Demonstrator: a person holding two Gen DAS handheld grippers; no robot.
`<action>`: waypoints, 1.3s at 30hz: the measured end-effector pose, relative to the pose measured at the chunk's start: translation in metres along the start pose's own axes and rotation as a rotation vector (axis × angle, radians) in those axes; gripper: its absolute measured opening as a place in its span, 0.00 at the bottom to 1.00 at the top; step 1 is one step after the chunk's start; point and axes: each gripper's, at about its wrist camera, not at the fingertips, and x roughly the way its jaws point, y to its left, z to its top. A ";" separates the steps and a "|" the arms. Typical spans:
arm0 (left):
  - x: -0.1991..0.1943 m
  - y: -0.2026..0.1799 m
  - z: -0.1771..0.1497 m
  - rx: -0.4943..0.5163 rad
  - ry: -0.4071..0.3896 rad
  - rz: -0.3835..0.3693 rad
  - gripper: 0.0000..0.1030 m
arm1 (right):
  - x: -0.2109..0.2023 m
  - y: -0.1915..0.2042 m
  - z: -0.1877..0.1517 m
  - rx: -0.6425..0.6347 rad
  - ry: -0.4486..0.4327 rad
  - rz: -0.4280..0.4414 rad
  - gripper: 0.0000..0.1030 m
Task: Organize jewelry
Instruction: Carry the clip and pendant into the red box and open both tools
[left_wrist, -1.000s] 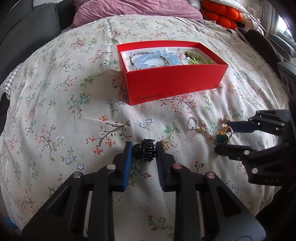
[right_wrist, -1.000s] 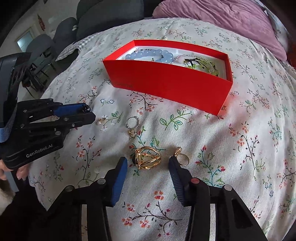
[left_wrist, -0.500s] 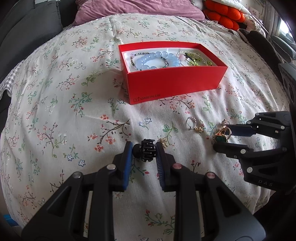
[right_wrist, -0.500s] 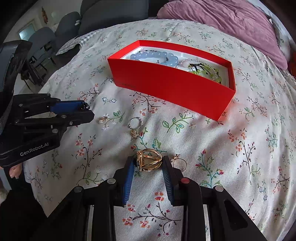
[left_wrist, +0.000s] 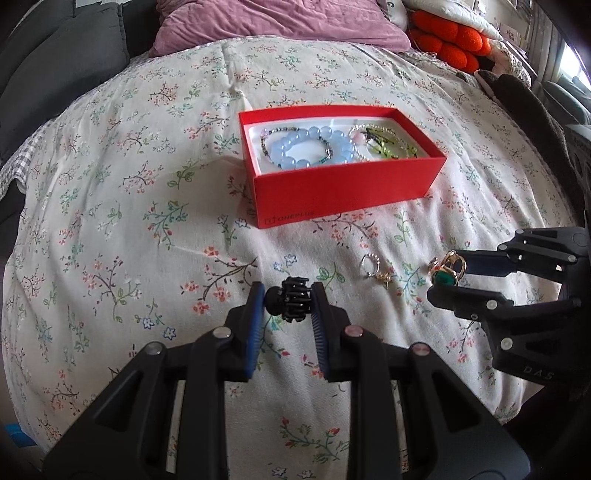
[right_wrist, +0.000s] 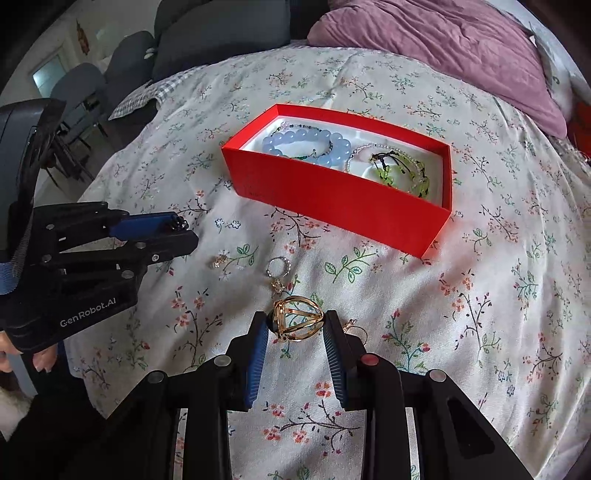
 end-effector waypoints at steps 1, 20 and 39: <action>-0.002 0.000 0.002 -0.002 -0.006 -0.003 0.26 | -0.002 -0.001 0.001 0.004 -0.003 -0.002 0.30; -0.012 -0.009 0.066 -0.118 -0.101 -0.036 0.26 | -0.043 -0.040 0.053 0.132 -0.134 -0.071 0.30; 0.040 -0.004 0.091 -0.179 -0.065 0.031 0.26 | 0.007 -0.072 0.087 0.217 -0.110 -0.101 0.30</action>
